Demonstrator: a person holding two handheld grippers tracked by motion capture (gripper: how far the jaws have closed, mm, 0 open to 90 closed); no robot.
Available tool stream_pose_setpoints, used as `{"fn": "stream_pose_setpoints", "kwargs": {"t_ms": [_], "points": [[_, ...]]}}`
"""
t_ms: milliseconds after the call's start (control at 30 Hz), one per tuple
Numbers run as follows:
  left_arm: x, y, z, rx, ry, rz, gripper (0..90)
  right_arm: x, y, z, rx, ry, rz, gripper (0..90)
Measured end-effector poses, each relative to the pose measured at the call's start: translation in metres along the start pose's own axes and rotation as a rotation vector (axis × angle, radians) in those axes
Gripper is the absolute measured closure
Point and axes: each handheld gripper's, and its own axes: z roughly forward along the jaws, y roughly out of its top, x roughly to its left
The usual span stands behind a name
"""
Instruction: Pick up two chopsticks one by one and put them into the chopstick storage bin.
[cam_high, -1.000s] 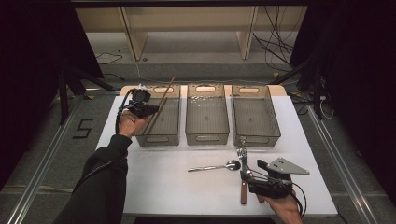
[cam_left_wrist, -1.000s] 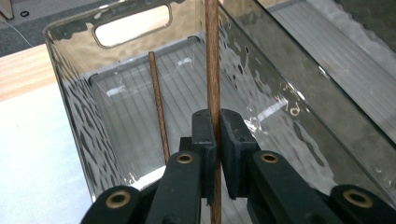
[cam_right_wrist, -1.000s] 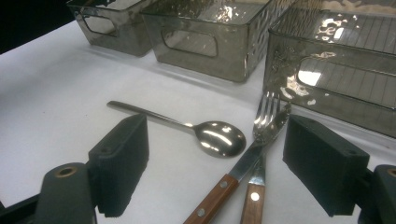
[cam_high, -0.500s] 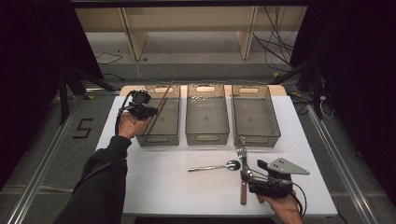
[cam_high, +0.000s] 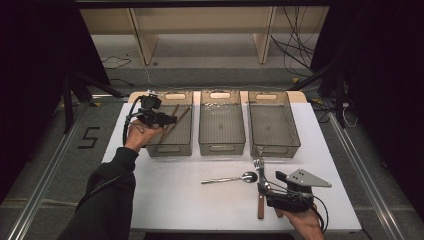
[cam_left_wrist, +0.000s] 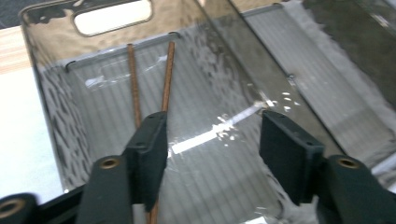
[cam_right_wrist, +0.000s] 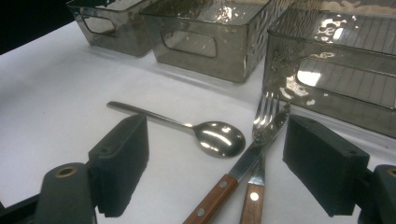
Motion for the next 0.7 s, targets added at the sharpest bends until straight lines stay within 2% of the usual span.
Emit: {"fn": "stream_pose_setpoints", "kwargs": {"t_ms": [133, 333, 567, 700], "points": [[-0.008, -0.004, -0.012, -0.043, -0.056, -0.001, 32.4, 0.0, 0.0, 0.0, -0.001, -0.001, 0.001, 23.2], [-0.021, -0.016, -0.026, -0.07, -0.123, 0.002, 26.4, 0.001, 0.0, 0.0, -0.001, 0.002, -0.003, 23.2], [-0.035, -0.038, -0.04, -0.097, -0.174, 0.033, 22.7, 0.0, 0.0, 0.0, 0.0, 0.007, -0.005, 23.1], [-0.036, -0.05, -0.046, -0.118, -0.195, 0.022, 21.8, 0.0, 0.001, 0.001, 0.003, 0.021, -0.006, 23.1]]}}
